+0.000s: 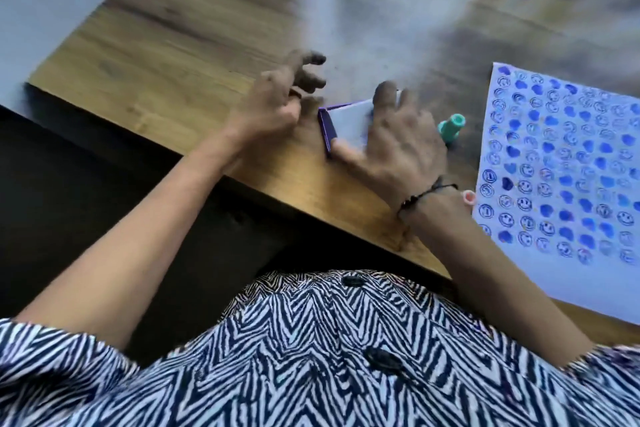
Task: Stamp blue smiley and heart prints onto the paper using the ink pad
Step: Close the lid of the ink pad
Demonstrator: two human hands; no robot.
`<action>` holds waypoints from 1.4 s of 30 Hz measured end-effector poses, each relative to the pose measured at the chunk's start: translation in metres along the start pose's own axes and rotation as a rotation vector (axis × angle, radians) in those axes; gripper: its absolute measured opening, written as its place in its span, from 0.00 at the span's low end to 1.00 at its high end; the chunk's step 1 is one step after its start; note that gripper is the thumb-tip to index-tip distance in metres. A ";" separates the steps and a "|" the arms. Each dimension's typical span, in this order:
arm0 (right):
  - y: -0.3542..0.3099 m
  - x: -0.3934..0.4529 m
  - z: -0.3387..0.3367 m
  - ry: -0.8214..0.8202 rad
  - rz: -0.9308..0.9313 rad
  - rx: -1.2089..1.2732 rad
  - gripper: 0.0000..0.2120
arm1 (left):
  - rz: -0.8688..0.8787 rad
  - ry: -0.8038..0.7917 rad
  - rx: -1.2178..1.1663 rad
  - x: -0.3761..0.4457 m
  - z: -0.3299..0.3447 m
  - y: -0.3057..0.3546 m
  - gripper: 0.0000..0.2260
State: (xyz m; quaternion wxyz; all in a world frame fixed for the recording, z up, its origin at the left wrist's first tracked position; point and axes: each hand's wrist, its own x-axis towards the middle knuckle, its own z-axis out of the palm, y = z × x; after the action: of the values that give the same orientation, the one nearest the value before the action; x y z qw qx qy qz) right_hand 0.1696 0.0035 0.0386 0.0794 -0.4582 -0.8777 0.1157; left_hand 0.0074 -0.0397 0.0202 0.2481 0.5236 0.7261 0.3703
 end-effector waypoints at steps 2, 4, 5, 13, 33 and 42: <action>-0.005 0.001 0.009 -0.054 0.025 -0.087 0.34 | -0.001 -0.034 0.007 0.002 0.000 -0.001 0.29; -0.009 0.001 0.014 -0.067 0.034 -0.102 0.34 | 0.003 -0.067 0.026 -0.001 0.002 0.001 0.32; -0.011 0.001 0.016 -0.064 0.036 -0.093 0.34 | -0.004 -0.080 0.032 -0.004 0.004 0.002 0.32; -0.012 0.004 0.022 -0.005 0.051 -0.058 0.35 | -0.041 -0.079 0.018 -0.017 0.009 0.007 0.33; -0.014 0.011 0.021 -0.038 0.061 -0.008 0.37 | -0.057 -0.090 0.018 -0.014 0.008 0.008 0.33; -0.017 0.007 0.023 -0.014 0.045 0.010 0.36 | -0.068 -0.105 -0.004 -0.014 0.008 0.007 0.34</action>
State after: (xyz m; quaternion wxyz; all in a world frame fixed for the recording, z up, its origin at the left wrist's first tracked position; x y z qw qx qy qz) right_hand 0.1464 -0.0028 0.0217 0.0730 -0.4766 -0.8671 0.1251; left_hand 0.0220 -0.0493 0.0204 0.2995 0.5168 0.7286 0.3352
